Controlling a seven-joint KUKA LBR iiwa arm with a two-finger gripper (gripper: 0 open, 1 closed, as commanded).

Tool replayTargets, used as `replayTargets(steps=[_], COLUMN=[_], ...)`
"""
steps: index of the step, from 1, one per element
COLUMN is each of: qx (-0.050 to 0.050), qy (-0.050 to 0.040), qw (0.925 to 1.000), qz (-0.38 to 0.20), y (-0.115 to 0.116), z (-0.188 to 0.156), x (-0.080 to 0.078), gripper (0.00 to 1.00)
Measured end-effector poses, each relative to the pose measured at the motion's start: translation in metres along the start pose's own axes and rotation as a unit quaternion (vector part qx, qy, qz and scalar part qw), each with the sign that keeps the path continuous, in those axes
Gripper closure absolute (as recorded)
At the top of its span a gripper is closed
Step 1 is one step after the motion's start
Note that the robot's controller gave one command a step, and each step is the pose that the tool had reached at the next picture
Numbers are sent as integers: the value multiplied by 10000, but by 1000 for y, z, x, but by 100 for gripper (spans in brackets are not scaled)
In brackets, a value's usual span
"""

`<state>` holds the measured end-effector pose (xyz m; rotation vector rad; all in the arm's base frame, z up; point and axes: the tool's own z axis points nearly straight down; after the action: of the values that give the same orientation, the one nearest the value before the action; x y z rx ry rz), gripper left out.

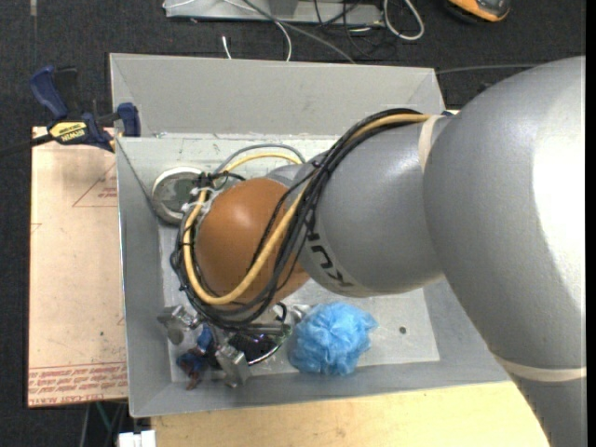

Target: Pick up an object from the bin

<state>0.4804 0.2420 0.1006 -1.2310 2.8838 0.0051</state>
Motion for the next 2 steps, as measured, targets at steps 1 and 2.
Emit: replayTargets(steps=[1,2], qx=[43,-6], qy=[-33,-15], qw=[9984,9959], qz=[-564,-899], y=[-6,-13], z=[29,31], x=[-10,-9], gripper=[0,100])
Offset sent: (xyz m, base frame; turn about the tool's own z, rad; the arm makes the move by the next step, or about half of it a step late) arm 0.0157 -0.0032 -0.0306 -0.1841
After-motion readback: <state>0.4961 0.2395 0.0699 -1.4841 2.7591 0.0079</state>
